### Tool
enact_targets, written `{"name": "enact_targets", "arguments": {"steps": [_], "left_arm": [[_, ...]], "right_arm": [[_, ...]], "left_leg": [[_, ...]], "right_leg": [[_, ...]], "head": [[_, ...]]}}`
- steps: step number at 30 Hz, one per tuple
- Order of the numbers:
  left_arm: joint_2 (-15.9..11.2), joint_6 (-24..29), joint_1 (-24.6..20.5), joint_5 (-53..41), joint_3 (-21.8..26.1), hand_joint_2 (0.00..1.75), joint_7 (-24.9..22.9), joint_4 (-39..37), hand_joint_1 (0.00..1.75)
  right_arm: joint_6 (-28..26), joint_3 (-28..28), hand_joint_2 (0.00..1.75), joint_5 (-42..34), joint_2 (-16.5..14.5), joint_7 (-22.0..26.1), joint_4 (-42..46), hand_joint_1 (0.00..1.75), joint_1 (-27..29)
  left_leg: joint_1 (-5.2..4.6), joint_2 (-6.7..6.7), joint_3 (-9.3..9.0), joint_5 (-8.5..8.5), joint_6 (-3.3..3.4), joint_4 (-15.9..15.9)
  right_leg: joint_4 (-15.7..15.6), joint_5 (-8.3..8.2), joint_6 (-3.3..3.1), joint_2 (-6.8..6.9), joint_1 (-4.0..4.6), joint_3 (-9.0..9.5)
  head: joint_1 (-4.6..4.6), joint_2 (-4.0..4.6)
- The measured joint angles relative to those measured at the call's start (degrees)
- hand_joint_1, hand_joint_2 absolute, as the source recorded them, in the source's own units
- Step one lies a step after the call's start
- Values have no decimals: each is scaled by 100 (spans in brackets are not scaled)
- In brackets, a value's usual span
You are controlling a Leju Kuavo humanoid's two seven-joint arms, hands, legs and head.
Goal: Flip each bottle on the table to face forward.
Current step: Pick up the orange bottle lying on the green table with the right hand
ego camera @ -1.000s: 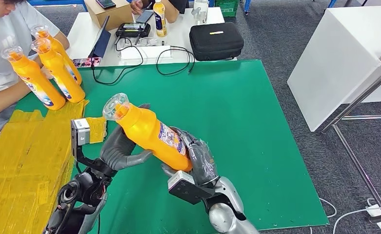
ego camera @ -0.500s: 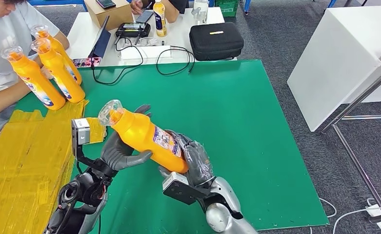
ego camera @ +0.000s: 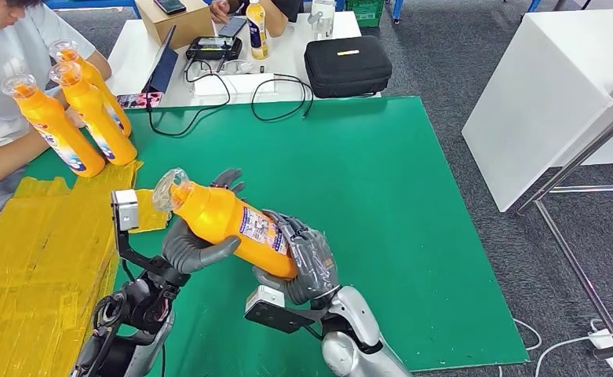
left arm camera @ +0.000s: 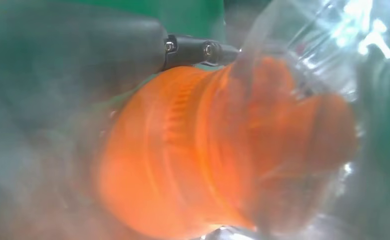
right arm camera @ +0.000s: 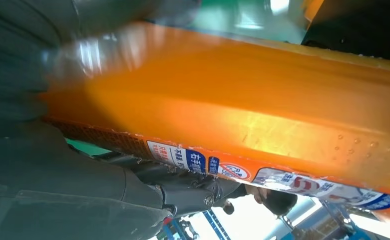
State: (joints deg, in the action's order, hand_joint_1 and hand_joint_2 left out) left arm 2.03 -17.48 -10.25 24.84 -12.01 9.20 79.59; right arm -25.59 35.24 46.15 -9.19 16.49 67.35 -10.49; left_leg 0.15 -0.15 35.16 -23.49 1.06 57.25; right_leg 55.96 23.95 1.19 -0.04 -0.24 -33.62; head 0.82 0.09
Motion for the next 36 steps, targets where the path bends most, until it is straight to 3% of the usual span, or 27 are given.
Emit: {"name": "enact_targets", "arguments": {"steps": [1,27,29,31,33,36], "left_arm": [[4,20,7,19,12,175,0,-9,175],[92,84,103,51,133,175,5,-61,175],[101,111,117,52,137,175,11,-62,175],[108,137,126,53,138,175,22,-62,175],[112,178,136,58,139,175,49,-56,175],[121,288,180,67,159,175,104,-2,175]], "right_arm": [[-3,10,175,1,-12,-6,-38,175,-14],[-10,54,175,-85,-81,-9,-243,175,-60],[-9,65,175,-166,-82,-2,-255,88,-58],[-34,69,87,-226,-81,21,-257,0,-55],[-146,65,0,-262,-80,67,-235,0,-30],[-341,21,0,-358,-62,132,-62,0,52]], "left_leg": [[0,0,0,0,0,0],[0,0,3,0,0,0],[0,0,3,0,0,0],[0,0,3,0,0,0],[0,0,3,0,0,1],[0,0,4,0,0,1]], "right_leg": [[0,0,0,0,0,-1],[0,0,0,0,0,-4],[0,0,0,0,0,-4],[0,0,0,0,0,-4],[0,0,0,0,-1,-4],[0,0,0,0,-1,-4]], "head": [[1,0],[0,0],[1,0],[0,0],[-1,0],[-1,0]]}}
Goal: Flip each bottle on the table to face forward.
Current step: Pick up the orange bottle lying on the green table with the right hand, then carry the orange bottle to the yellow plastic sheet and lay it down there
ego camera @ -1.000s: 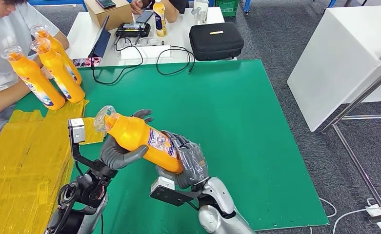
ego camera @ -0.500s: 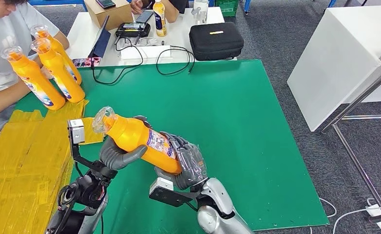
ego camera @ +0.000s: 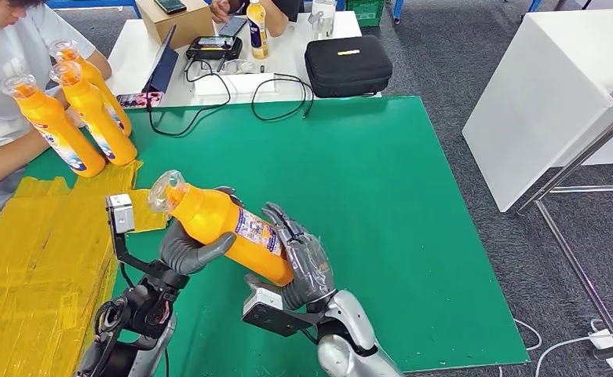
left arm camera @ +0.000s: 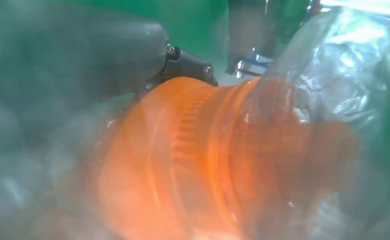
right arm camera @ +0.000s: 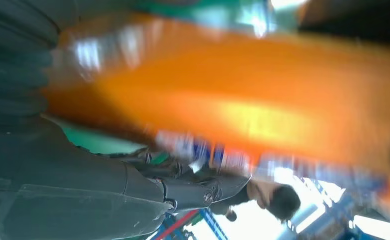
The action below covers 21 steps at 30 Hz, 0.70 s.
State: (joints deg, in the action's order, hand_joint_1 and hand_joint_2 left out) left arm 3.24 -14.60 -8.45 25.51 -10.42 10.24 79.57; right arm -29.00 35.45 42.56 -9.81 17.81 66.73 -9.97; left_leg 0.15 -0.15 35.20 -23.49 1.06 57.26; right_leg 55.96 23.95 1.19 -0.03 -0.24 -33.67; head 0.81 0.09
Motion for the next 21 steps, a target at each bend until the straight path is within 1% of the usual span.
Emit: {"name": "enact_targets", "arguments": {"steps": [2,7,9,11,13,14,17,19,21], "left_arm": [[4,83,45,2,45,175,35,65,175],[6,310,177,-34,255,175,139,272,175],[5,462,212,-216,335,175,218,365,175],[-2,644,229,-518,400,175,318,459,175],[-31,913,230,-1023,441,175,418,551,175],[-58,1112,223,-1407,451,175,471,592,175],[-184,1936,147,-3050,462,175,568,700,175],[-258,2455,40,-4184,469,175,509,756,175],[-317,2861,-85,-5230,471,175,369,781,175]], "right_arm": [[-7,-72,0,-206,43,26,288,0,81],[314,-390,0,-867,205,43,1232,0,320],[412,-531,0,-1072,265,79,1578,0,416],[483,-672,87,-1284,312,147,1904,0,525],[506,-810,175,-1483,346,242,2204,0,639],[507,-875,175,-1579,357,297,2345,0,699],[502,-1088,175,-1774,377,424,2781,0,902],[514,-1207,175,-1804,380,456,3028,0,1013],[552,-1295,175,-1803,379,471,3219,0,1093]], "left_leg": [[0,0,1,0,0,0],[0,0,3,0,0,0],[0,0,3,0,0,0],[0,-1,3,0,0,0],[0,-2,3,0,0,0],[0,-2,3,0,0,0],[0,-2,3,0,0,0],[1,-3,3,0,0,0],[1,-2,3,0,0,0]], "right_leg": [[0,0,0,0,0,-1],[-1,0,0,0,0,-2],[-1,0,0,0,0,-2],[-1,0,0,1,0,-2],[-1,0,0,1,0,-2],[-1,0,0,0,0,-3],[-1,0,0,0,0,-4],[0,0,0,1,1,-4],[0,0,0,0,1,-4]], "head": [[0,0],[0,0],[-1,0],[0,0],[0,0],[1,0],[1,0],[1,0],[0,0]]}}
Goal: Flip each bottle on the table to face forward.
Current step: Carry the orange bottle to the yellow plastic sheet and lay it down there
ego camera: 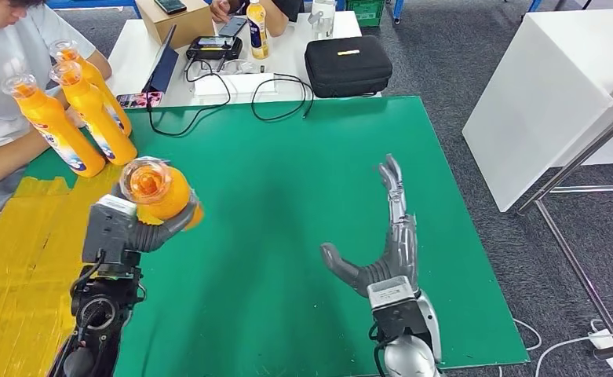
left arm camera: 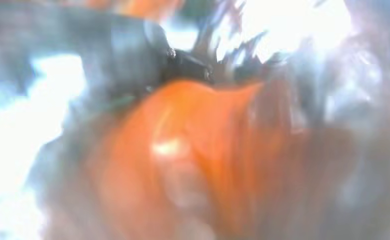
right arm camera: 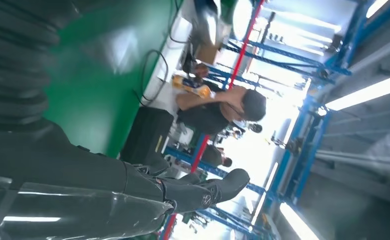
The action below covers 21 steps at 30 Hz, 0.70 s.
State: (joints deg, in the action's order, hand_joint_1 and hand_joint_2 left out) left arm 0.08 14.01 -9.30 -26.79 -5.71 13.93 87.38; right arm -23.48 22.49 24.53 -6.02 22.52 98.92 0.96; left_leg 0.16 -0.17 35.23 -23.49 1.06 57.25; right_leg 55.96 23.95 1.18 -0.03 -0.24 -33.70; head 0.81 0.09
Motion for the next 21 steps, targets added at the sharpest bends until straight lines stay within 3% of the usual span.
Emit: {"name": "enact_targets", "arguments": {"steps": [5,14,21], "left_arm": [[-184,413,-351,-2227,-7,175,-540,-47,175],[-631,119,-1134,-5368,-160,175,-1882,-953,175],[-929,39,-1928,-6245,-456,175,-2486,-2665,175]], "right_arm": [[78,-135,175,25,-23,15,290,0,86],[273,-193,175,111,-72,-4,480,0,99],[347,-201,175,193,-103,-40,499,0,64]], "left_leg": [[-1,1,-1,1,0,0],[0,2,-2,5,-1,1],[0,4,-2,8,-4,1]], "right_leg": [[0,0,0,0,0,0],[0,-2,0,2,0,0],[3,-3,0,0,0,0]], "head": [[-1,0],[0,0],[0,0]]}}
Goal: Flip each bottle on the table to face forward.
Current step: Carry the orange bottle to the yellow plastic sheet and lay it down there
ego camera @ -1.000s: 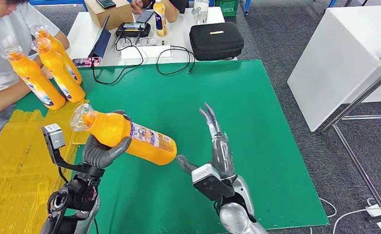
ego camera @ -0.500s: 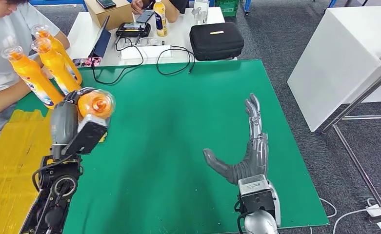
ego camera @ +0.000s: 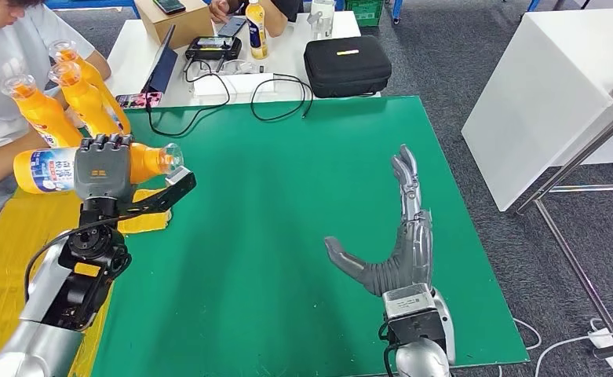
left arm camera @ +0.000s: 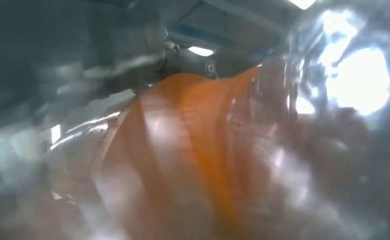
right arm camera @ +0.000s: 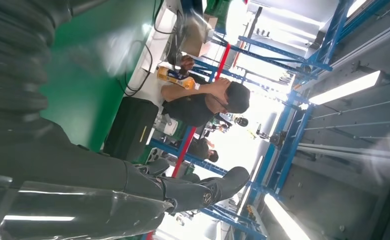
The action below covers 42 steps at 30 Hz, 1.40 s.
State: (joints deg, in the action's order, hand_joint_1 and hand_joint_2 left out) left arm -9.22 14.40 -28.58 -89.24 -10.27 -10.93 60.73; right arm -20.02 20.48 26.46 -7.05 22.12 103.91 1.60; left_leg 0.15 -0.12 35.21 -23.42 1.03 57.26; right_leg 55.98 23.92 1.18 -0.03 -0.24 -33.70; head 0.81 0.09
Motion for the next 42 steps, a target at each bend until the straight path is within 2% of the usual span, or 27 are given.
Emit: {"name": "enact_targets", "arguments": {"steps": [9,20,27,40,41,42], "left_arm": [[-57,11,-481,-51,-90,175,-151,-1585,175],[-38,-62,-656,288,73,175,71,-2758,175],[30,-65,-615,556,335,175,304,-3193,175],[88,-72,-576,633,483,175,382,-3414,175],[95,-75,-573,672,505,175,410,-3429,171],[104,-77,-567,706,530,175,435,-3444,134]], "right_arm": [[84,72,175,58,-32,-40,-48,0,-76],[100,202,175,93,-40,-118,-202,0,-131],[154,283,175,98,-40,-158,-303,0,-141],[155,332,175,103,-40,-172,-385,0,-141],[156,333,175,105,-39,-181,-390,0,-140],[159,336,175,107,-39,-192,-396,0,-141]], "left_leg": [[-1,-1,5,0,0,0],[0,-2,7,0,-1,0],[0,-2,11,0,-1,0],[0,-3,11,0,-1,0],[0,-3,11,0,-1,0],[0,-3,11,0,-1,0]], "right_leg": [[0,0,0,0,-1,-2],[0,0,0,1,0,-4],[0,1,0,1,0,-6],[0,1,0,1,0,-7],[0,1,0,1,0,-7],[0,1,0,1,0,-7]], "head": [[-1,1],[-1,0],[-1,0],[-1,0],[-1,0],[-1,0]]}}
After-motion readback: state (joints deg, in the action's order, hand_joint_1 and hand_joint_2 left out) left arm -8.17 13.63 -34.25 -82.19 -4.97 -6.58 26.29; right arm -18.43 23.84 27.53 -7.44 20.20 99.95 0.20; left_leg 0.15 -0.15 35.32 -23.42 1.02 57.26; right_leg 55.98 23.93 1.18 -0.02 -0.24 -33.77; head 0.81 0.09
